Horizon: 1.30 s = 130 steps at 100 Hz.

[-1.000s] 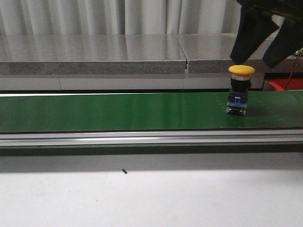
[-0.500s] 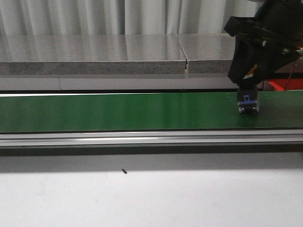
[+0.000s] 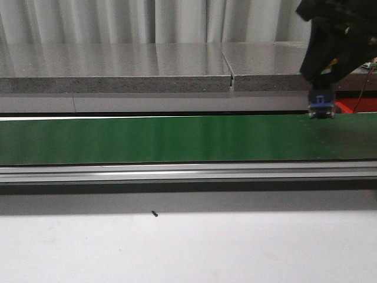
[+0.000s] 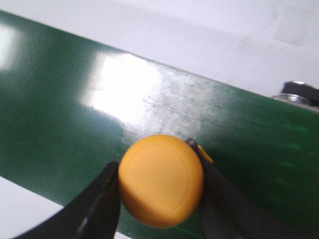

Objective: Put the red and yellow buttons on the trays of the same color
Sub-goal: 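Grasp the second yellow button at the belt's end with right gripper, then place the second yellow button on the yellow tray, open right gripper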

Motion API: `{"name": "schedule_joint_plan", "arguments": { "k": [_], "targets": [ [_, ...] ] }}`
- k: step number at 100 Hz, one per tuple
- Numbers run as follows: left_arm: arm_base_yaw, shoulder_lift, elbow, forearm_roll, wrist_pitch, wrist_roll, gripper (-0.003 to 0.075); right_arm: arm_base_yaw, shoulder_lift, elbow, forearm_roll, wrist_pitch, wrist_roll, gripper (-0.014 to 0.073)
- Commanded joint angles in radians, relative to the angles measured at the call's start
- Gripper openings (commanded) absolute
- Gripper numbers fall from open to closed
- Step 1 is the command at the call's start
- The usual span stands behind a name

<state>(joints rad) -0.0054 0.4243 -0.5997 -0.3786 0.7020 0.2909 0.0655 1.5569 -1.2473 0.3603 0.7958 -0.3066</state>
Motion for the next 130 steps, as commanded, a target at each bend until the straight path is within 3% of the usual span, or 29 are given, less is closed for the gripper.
{"name": "schedule_joint_plan", "arguments": {
  "k": [1,40,69,88,107,130],
  "targets": [
    [-0.008,0.007,-0.026,-0.025,-0.061,-0.001,-0.0020,-0.057,-0.078,-0.027,0.009,-0.018,-0.015,0.0216],
    [-0.008,0.007,-0.026,-0.025,-0.061,-0.001,-0.0020,-0.420,-0.126,-0.023,0.014,-0.009,-0.009,0.0216],
    [-0.008,0.007,-0.026,-0.025,-0.061,-0.001,-0.0020,-0.639,-0.126,0.046,0.077,-0.142,0.028,0.0216],
    [-0.008,0.007,-0.026,-0.025,-0.061,-0.001,-0.0020,-0.714,-0.111,0.155,0.109,-0.300,0.052,0.0216],
    [-0.008,0.007,-0.026,-0.025,-0.061,-0.001,-0.0020,-0.765,-0.022,0.186,0.193,-0.322,0.054,0.0216],
    [-0.008,0.007,-0.026,-0.025,-0.061,-0.001,-0.0020,-0.764,0.095,0.186,0.194,-0.384,0.051,0.0216]
  ]
}}
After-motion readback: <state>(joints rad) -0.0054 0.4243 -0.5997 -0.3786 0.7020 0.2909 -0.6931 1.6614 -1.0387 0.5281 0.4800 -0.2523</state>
